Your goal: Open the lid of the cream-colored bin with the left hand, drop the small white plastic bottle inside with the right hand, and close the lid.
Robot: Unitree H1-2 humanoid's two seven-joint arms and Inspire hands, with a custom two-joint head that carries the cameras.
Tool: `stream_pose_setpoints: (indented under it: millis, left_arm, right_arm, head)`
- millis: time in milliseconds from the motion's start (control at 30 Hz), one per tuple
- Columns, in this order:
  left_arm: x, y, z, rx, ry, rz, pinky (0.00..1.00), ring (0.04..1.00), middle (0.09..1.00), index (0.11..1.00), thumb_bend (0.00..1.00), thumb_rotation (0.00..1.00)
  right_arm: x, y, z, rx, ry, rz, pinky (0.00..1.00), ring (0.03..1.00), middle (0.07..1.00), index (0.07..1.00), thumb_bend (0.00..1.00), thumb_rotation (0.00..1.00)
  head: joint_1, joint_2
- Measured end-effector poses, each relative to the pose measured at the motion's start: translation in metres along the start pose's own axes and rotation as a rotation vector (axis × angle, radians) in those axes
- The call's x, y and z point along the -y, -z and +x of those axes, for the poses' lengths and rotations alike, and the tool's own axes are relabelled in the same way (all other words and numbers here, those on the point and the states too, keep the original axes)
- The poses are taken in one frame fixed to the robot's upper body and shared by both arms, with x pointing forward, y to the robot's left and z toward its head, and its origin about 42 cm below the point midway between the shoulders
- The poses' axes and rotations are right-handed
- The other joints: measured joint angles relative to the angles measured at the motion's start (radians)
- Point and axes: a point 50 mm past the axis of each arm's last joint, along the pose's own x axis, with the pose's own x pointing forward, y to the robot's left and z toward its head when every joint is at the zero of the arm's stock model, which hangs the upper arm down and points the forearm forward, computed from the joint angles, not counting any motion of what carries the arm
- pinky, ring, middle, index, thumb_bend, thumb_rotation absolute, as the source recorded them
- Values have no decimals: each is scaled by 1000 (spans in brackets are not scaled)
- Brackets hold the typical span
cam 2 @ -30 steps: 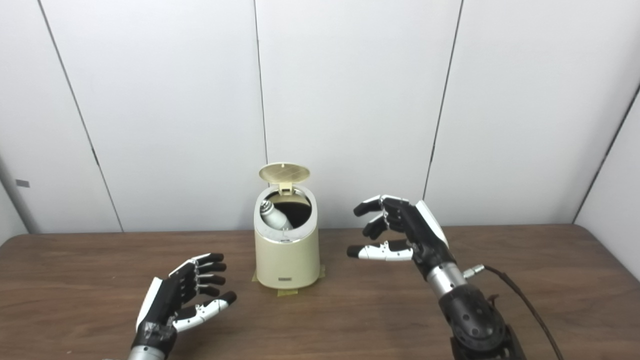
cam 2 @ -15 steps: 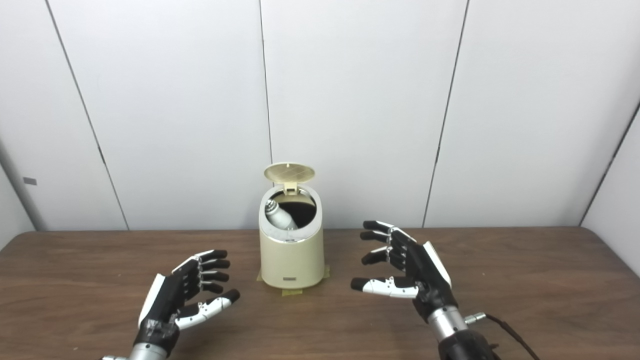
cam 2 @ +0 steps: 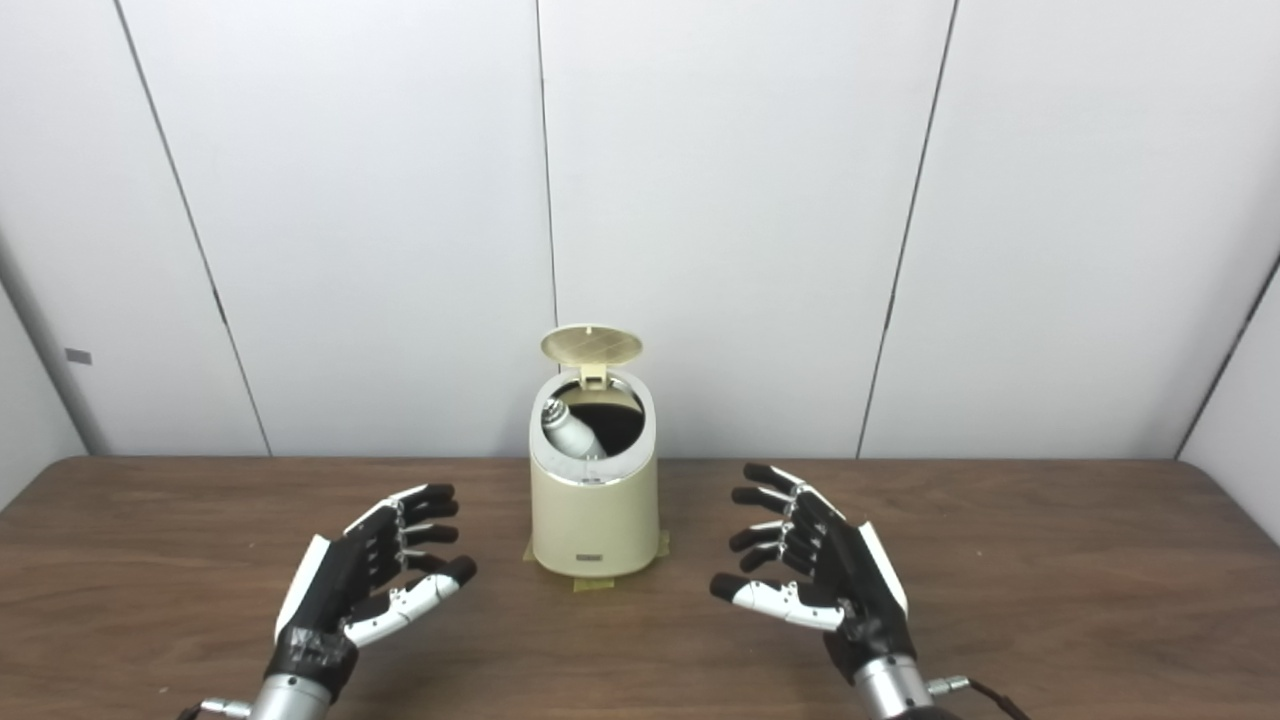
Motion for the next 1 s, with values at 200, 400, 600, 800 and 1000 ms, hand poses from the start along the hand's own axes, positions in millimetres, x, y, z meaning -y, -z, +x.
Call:
stream_pose_setpoints:
  millis: [200, 400, 600, 800, 1000]
  left_arm:
    - [-19, -37, 40, 91, 19, 69, 695, 825, 855, 839, 806, 358]
    - [-18, -77, 79, 176, 60, 145, 771, 889, 895, 870, 831, 346]
    - [-10, -95, 114, 194, 85, 168, 804, 916, 916, 885, 874, 374]
    - [2, -104, 145, 194, 123, 256, 845, 949, 942, 908, 898, 426]
    - [8, -108, 161, 203, 152, 284, 854, 945, 930, 899, 893, 369]
  right_arm:
    - [1, 4, -2, 2, 8, -4, 443, 556, 732, 779, 791, 155]
    - [2, 4, -2, 6, 9, -8, 449, 555, 729, 771, 788, 148]
    - [3, 4, -3, 5, 9, -8, 452, 552, 729, 774, 779, 126]
    - [0, -2, -5, 23, 6, -11, 444, 544, 729, 774, 781, 136]
    - [-2, 0, -7, 13, 22, -4, 436, 537, 725, 774, 782, 129]
  head:
    - [-2, 0]
    - [-12, -5]
    - [-12, -8]
    - [-18, -9]
    - [-21, -11]
